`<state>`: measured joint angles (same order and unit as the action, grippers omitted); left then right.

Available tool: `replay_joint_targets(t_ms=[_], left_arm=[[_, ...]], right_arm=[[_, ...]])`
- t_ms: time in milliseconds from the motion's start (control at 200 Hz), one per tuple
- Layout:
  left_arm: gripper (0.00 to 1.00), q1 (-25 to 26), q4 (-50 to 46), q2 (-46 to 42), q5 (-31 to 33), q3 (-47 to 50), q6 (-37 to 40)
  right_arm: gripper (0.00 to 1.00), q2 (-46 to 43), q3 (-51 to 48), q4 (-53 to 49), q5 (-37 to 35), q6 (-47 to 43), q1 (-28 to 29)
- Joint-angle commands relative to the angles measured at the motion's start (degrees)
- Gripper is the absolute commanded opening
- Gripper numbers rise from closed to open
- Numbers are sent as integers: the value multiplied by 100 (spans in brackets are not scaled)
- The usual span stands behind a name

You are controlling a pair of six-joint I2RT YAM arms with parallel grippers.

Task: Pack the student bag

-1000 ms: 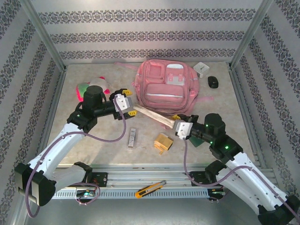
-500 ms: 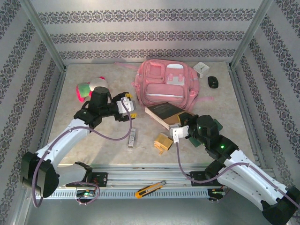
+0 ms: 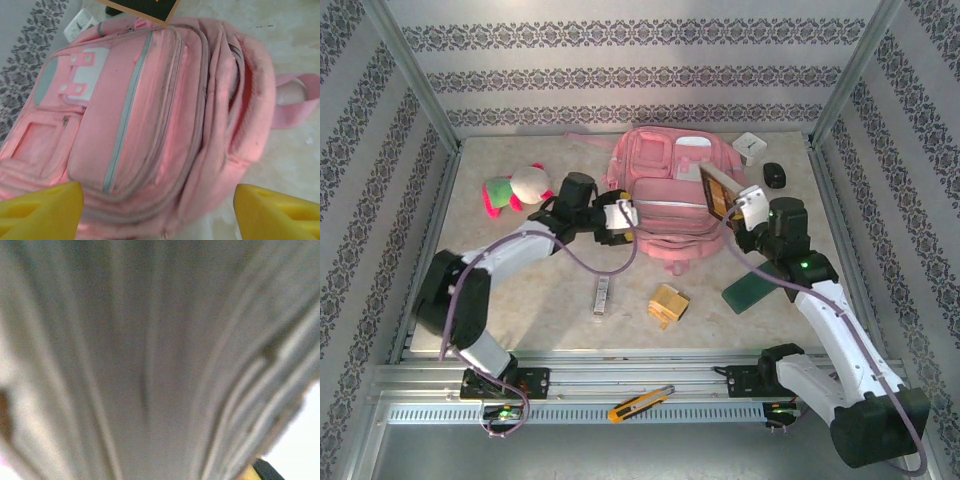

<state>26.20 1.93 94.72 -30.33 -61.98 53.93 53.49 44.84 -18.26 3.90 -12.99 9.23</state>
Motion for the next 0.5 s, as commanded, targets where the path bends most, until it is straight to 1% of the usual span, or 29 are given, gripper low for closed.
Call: replay_joint_targets(t_ms=[0, 95, 315, 345, 440, 465, 495], left_arm=[[78, 122, 493, 588, 36, -565, 171], [79, 192, 298, 1142, 75, -1052, 283], [79, 211, -509, 2096, 273, -1963, 701], [80, 218, -512, 2200, 353, -2024, 717], [81, 235, -439, 2506, 507, -2190, 659], [80, 237, -422, 2574, 544, -2246, 646], [77, 244, -403, 2654, 601, -2295, 619]], right_arm=[[0, -25, 237, 192, 342, 1862, -283], [0, -45, 142, 148, 423, 2324, -418], [0, -120, -44, 169, 692, 2722, -541], [0, -120, -53, 150, 701, 2774, -545], [0, -155, -126, 115, 700, 2901, -554], [0, -171, -153, 110, 683, 2950, -555], [0, -196, -195, 118, 669, 2993, -554]])
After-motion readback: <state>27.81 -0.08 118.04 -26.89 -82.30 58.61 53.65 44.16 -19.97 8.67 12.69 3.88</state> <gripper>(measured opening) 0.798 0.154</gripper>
